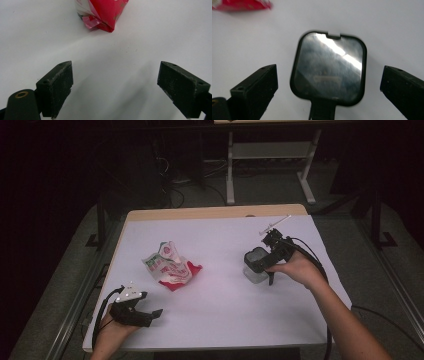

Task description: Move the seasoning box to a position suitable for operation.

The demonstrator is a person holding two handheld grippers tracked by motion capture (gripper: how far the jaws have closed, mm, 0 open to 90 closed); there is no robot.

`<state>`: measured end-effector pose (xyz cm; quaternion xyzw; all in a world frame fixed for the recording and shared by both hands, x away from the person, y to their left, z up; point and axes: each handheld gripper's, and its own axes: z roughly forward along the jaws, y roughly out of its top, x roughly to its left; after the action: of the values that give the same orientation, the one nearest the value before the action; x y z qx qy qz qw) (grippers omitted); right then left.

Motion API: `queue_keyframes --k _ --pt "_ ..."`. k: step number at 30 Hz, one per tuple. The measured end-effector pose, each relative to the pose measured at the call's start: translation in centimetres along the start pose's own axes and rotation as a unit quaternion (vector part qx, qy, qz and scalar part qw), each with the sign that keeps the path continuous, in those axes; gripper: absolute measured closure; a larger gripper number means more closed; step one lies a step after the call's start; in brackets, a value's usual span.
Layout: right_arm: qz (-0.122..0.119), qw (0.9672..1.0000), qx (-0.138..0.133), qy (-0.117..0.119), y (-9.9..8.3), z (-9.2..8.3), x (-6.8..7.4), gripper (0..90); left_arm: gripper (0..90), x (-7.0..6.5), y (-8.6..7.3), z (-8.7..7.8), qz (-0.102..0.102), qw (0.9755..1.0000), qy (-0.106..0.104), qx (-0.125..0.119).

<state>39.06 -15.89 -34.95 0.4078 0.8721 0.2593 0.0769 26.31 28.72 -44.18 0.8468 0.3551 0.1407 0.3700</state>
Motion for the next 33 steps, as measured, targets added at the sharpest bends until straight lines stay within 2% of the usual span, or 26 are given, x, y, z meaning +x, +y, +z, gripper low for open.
queue_keyframes --k 2,4,5,7,9,11,13,14,19,24,33 --pt "-0.007 0.9999 0.009 -0.011 0.6 0.2 0.0 1.1 12.7 0.0 0.0 0.0 0.000 1.0000 -0.001 0.001" --pt "-0.004 0.9999 0.007 -0.006 0.9 0.3 0.0 1.1 12.8 -0.1 0.0 0.0 -0.001 1.0000 -0.001 0.001" --pt "-0.004 0.9998 0.019 -0.001 1.2 0.5 0.0 1.0 12.8 -0.1 0.0 0.0 0.000 1.0000 -0.001 0.001" --pt "-0.010 0.9994 0.032 -0.011 2.1 1.2 0.2 1.1 12.7 0.0 0.0 0.0 0.002 1.0000 -0.001 0.002" --pt "-0.009 0.9994 0.032 -0.010 2.3 1.3 0.2 1.0 12.8 0.0 0.0 0.0 -0.002 1.0000 -0.001 0.000" --pt "-0.016 0.9981 0.057 -0.018 2.9 2.2 0.3 1.1 12.8 0.0 -0.1 0.0 -0.003 1.0000 0.000 -0.001" --pt "-0.014 0.9979 0.060 -0.016 3.0 2.4 0.4 1.1 12.8 0.0 0.0 0.0 -0.002 1.0000 -0.001 -0.001" --pt "-0.012 0.9971 0.073 -0.019 3.3 2.7 0.4 1.1 12.8 0.0 0.0 0.0 -0.001 1.0000 -0.001 -0.001" --pt "-0.010 0.9956 0.091 -0.020 3.5 3.5 0.4 1.1 12.9 0.0 -0.1 0.0 0.000 1.0000 -0.002 0.001" --pt "0.003 0.9932 0.115 -0.020 3.4 4.5 0.3 1.2 13.0 -0.1 -0.1 0.0 0.000 1.0000 -0.003 0.002" --pt "0.006 0.9910 0.132 -0.018 3.4 5.2 0.3 4.0 13.1 -0.1 -0.1 0.0 -0.001 1.0000 -0.004 0.003"
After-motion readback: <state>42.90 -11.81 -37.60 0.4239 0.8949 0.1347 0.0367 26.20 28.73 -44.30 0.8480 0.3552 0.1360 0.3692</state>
